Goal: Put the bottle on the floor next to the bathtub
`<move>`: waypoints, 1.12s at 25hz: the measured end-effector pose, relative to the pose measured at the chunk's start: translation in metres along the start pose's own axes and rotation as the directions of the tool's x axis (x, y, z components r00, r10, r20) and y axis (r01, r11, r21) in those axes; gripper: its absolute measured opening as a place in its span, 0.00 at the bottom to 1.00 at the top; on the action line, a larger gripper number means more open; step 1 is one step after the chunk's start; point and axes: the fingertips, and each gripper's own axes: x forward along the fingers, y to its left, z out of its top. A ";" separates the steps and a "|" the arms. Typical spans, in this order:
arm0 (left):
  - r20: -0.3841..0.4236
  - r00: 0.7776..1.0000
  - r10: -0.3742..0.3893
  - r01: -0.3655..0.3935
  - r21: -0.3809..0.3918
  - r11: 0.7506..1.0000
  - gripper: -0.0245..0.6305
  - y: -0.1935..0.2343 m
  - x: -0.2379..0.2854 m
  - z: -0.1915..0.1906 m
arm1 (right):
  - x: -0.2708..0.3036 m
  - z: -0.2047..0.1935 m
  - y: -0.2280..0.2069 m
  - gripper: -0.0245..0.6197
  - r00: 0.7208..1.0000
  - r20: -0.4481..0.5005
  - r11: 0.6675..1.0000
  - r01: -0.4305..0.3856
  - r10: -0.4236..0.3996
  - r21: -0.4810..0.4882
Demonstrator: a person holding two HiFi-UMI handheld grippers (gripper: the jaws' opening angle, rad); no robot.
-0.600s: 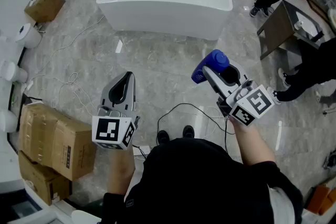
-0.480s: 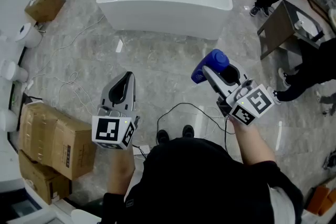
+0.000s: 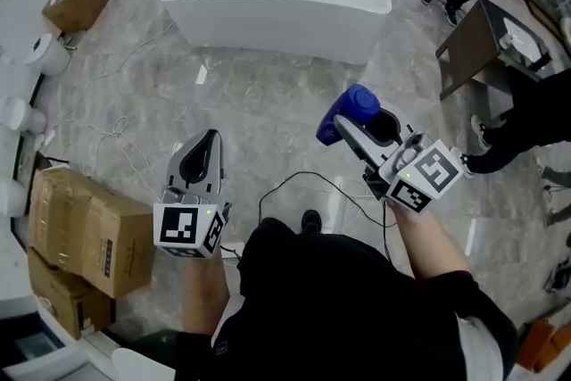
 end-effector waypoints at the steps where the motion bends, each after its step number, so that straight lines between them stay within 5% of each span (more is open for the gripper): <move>1: -0.002 1.000 0.009 -0.009 -0.004 1.000 0.06 -0.001 -0.002 -0.001 | -0.002 0.000 -0.001 0.30 1.000 0.000 1.000 -0.005 0.005 0.005; 17: -0.012 0.997 0.077 -0.077 -0.055 0.996 0.06 0.044 0.015 -0.025 | 0.054 -0.011 -0.020 0.30 0.997 -0.033 0.997 -0.066 0.067 0.046; 28: 0.015 0.996 0.083 -0.082 -0.068 0.994 0.06 0.206 0.116 -0.032 | 0.236 -0.009 -0.070 0.30 0.994 -0.044 0.994 -0.101 0.102 0.039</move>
